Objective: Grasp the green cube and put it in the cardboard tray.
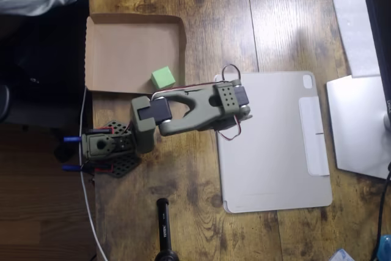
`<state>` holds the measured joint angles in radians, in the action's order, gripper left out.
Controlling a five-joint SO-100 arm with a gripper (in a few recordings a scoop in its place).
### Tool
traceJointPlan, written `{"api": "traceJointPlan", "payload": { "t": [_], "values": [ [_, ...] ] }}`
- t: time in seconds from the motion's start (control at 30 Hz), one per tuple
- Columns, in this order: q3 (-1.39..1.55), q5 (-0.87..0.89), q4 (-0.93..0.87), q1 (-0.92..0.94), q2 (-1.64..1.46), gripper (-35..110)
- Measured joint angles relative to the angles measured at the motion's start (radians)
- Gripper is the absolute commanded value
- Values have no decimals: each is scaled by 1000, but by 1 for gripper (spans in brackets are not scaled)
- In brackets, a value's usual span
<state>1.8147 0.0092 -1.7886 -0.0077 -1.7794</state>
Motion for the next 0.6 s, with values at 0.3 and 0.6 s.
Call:
{"api": "traceJointPlan", "payload": {
  "t": [0.3,0.6],
  "values": [
    [5,-3,0,31,-51,3],
    [5,-3,0,34,-69,1]
  ]
}}
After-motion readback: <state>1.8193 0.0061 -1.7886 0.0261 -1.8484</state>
